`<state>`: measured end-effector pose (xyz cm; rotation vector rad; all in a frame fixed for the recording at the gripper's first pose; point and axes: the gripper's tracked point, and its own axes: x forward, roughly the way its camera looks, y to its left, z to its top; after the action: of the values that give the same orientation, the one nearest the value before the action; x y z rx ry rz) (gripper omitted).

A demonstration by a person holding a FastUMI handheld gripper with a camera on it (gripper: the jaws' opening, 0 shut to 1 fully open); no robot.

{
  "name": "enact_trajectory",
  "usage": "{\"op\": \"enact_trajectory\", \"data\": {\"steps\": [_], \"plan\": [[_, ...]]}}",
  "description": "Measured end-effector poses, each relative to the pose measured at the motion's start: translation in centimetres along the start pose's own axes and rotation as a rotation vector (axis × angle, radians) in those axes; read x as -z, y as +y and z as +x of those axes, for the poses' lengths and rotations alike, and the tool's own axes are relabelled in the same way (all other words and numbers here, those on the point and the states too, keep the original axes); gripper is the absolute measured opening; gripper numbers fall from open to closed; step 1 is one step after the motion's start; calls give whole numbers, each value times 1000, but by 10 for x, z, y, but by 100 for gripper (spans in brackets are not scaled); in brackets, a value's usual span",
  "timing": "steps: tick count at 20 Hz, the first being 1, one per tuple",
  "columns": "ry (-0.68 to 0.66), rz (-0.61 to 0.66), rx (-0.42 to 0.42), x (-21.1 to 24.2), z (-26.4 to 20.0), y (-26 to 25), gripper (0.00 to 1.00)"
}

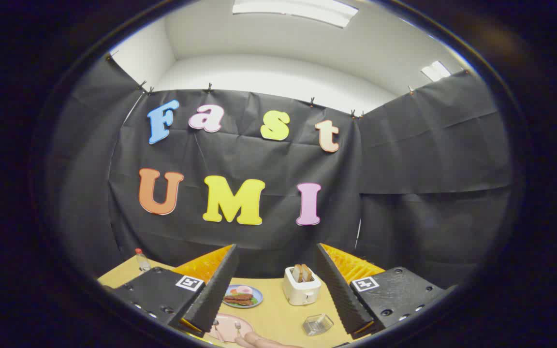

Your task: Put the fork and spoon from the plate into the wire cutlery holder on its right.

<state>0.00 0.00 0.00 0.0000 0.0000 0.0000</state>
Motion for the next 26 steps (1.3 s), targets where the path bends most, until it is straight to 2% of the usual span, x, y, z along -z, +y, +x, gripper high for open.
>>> {"op": "enact_trajectory", "data": {"steps": [7, 17, 26], "plan": [[71, 24, -45, 19, 9, 15, 95], [171, -5, -135, 79, 34, 37, 95], [267, -48, -219, 160, 66, 47, 94]]}}
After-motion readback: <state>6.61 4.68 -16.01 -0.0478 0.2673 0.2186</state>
